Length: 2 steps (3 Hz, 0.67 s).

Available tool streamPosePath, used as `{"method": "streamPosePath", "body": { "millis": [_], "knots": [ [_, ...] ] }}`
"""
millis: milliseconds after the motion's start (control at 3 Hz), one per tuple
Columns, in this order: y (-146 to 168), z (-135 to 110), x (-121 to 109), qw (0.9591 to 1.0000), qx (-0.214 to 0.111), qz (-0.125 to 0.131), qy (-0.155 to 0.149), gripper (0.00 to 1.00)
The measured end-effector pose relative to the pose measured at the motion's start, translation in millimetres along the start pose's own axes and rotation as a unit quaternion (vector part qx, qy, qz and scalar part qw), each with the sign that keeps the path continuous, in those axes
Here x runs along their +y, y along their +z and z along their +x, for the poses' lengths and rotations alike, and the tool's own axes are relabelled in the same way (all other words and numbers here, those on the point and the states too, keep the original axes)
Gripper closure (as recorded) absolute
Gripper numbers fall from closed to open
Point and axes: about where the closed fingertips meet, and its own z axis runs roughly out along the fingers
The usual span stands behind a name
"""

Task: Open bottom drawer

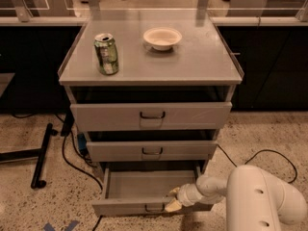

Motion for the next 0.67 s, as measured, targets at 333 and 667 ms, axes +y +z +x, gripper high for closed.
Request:
{"method": "streamPosePath", "body": {
  "millis": [333,667],
  "knots": [
    [-0.7,-2.6,2.6,1.0,0.0,0.0,0.0,1.0],
    [-1.9,0.8,8.8,0.9999,0.002,-0.003,-0.012,1.0]
  ]
}}
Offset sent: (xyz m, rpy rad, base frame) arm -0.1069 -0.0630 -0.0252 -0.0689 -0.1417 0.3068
